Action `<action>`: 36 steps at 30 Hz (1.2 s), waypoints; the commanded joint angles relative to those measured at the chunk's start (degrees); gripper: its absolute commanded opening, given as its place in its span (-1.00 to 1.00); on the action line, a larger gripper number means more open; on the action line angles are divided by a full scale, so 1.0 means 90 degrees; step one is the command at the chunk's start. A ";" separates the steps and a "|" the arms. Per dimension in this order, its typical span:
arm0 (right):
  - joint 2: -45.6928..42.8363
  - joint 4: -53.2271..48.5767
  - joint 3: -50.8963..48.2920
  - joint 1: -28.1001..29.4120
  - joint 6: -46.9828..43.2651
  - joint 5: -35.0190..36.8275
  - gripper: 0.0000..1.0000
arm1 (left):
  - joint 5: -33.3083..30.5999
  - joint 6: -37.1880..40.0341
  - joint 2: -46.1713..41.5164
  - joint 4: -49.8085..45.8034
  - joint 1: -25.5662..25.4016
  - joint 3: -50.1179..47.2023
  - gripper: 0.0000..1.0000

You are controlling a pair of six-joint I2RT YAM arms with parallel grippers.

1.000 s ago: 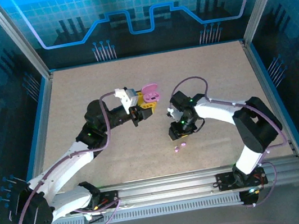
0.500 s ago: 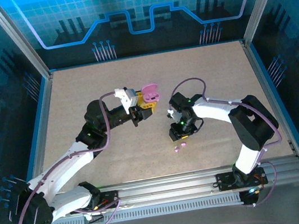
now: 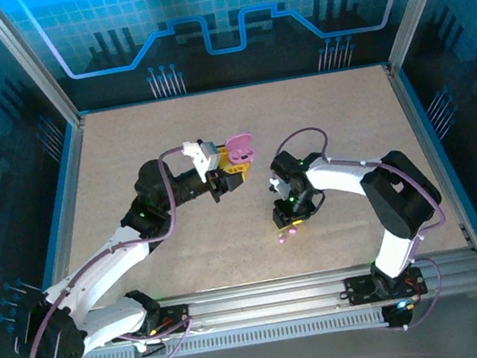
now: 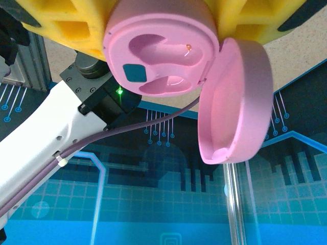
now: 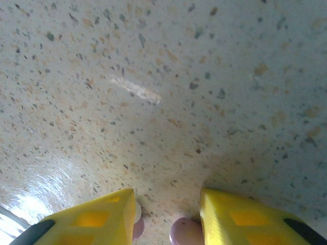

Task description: Insert the wireless bluetooth earbuds into the charging case

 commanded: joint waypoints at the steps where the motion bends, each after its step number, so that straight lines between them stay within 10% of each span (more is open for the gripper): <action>1: -0.0260 -0.0244 -0.0193 0.0051 0.0218 0.0016 -0.22 | -0.0038 -0.0030 -0.0063 0.0061 -0.0038 -0.0035 -0.38; 36: 0.0060 -0.0773 0.0166 0.0263 0.1099 0.0820 -0.43 | -0.0051 -0.0143 0.0012 0.0102 -0.0041 -0.0060 -0.37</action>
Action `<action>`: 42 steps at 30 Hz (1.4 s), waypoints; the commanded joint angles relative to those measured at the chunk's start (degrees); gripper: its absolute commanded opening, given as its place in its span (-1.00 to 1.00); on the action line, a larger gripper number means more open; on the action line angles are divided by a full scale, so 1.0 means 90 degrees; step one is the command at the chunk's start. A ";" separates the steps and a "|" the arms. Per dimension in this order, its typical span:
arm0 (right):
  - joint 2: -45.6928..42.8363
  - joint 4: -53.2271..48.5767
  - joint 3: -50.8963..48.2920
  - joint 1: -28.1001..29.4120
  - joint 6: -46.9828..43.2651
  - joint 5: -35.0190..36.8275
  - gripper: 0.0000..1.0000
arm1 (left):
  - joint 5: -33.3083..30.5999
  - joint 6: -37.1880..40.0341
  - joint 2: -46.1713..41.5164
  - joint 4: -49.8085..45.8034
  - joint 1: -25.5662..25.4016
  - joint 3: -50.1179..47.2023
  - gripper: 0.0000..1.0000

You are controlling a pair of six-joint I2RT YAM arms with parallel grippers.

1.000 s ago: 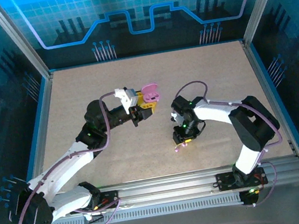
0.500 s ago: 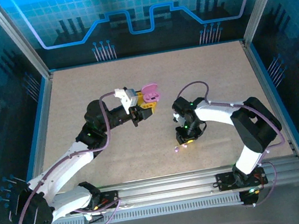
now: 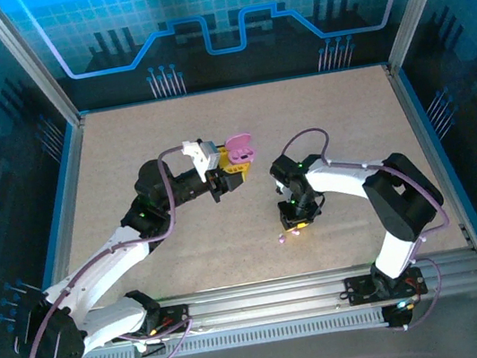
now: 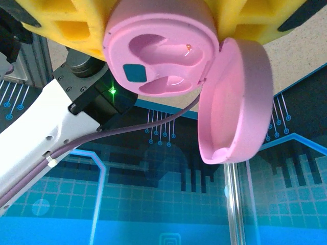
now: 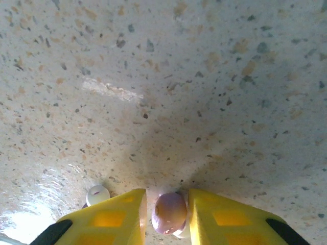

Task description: Insert the wireless bluetooth earbuds into the charging case

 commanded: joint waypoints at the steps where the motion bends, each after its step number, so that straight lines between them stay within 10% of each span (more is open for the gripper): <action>1: 0.0168 -0.0329 0.0158 0.0090 0.0254 0.0149 -0.44 | -0.0052 -0.0017 0.0000 0.0098 -0.0047 -0.0058 -0.37; 19: -0.0555 -0.0157 0.0139 -0.0075 0.0299 -0.0121 -0.63 | -0.0116 0.0021 0.0001 0.0089 -0.0050 -0.0088 -0.37; 32: -0.2804 0.2908 -0.0473 -0.2019 0.1253 -0.5775 -0.61 | -0.0527 0.0288 -0.0112 -0.0025 -0.0003 -0.0197 -0.37; 42: -0.2727 0.4217 -0.0208 -0.2388 0.2486 -0.7136 -0.59 | -0.0435 0.0307 0.0018 0.0049 0.0010 -0.0282 -0.38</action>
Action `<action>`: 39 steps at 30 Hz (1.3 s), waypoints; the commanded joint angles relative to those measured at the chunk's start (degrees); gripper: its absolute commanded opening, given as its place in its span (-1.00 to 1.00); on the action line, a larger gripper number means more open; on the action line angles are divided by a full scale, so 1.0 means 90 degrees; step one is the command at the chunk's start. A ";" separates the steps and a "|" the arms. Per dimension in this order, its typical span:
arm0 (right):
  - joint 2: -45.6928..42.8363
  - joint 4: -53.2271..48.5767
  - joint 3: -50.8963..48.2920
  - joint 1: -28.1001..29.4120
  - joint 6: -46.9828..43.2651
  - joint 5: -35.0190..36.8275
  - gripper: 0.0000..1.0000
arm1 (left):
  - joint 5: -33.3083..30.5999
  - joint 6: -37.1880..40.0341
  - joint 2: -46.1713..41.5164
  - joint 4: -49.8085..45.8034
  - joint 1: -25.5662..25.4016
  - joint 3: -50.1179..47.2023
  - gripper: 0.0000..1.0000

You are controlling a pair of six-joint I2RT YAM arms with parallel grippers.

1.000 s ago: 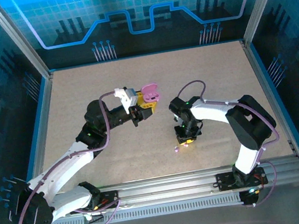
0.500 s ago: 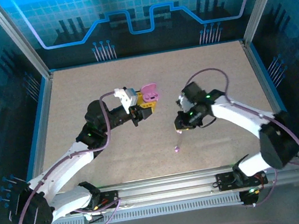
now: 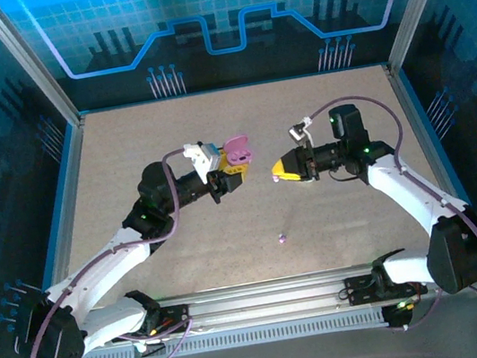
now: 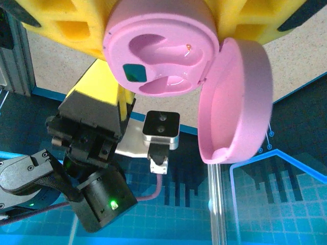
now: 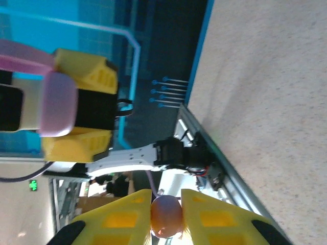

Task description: Insert the wireless bluetooth earbuds into the charging case

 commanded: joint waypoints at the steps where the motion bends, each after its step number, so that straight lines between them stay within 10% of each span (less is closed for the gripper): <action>1: 0.0040 0.0593 0.0279 -0.0072 0.0547 -0.0708 -0.59 | 0.0024 0.0167 0.0038 0.0176 0.0013 -0.0093 -0.37; 11: -0.0280 -0.1226 0.1427 0.0170 -0.0811 0.0281 -0.59 | 0.0662 0.0400 0.0275 0.0906 -0.0013 -0.0378 -0.37; 39: 0.0203 -0.1042 0.2150 0.1108 -0.1118 0.1552 -0.58 | 0.1279 0.0226 0.0399 0.1348 -0.0074 -0.0304 -0.35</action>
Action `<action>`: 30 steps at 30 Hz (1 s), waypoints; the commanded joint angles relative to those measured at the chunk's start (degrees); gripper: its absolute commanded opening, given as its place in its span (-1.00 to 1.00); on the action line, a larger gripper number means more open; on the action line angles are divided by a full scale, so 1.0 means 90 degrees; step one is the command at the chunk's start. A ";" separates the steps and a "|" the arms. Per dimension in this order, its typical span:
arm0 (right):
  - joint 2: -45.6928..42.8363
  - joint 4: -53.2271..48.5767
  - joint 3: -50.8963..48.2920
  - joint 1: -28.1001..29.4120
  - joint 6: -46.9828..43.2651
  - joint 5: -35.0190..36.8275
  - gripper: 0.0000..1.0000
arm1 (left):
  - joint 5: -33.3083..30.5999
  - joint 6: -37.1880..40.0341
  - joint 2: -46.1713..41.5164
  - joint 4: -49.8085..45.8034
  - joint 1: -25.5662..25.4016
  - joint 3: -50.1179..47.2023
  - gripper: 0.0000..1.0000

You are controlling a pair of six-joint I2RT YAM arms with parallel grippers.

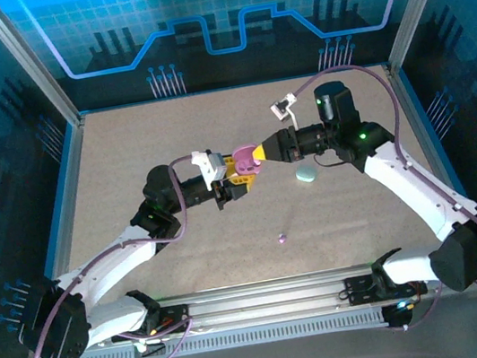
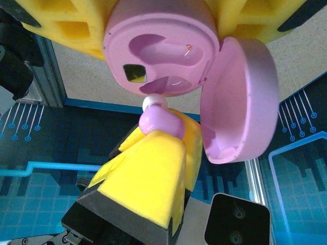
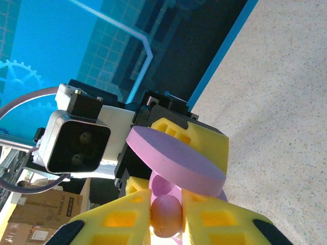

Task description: Insert the wireless bluetooth earbuds into the charging case

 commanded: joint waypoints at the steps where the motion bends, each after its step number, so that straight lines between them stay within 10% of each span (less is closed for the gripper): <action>1: 0.0129 -0.0399 0.0333 0.0138 -0.0372 0.0307 -0.58 | 0.0257 0.0049 -0.0003 0.0342 -0.0046 0.0031 -0.35; 30: -0.0058 -0.1289 0.0464 0.0372 -0.1166 0.1621 -0.34 | 0.0238 -0.0304 0.0046 0.0747 -0.0041 -0.0025 -0.36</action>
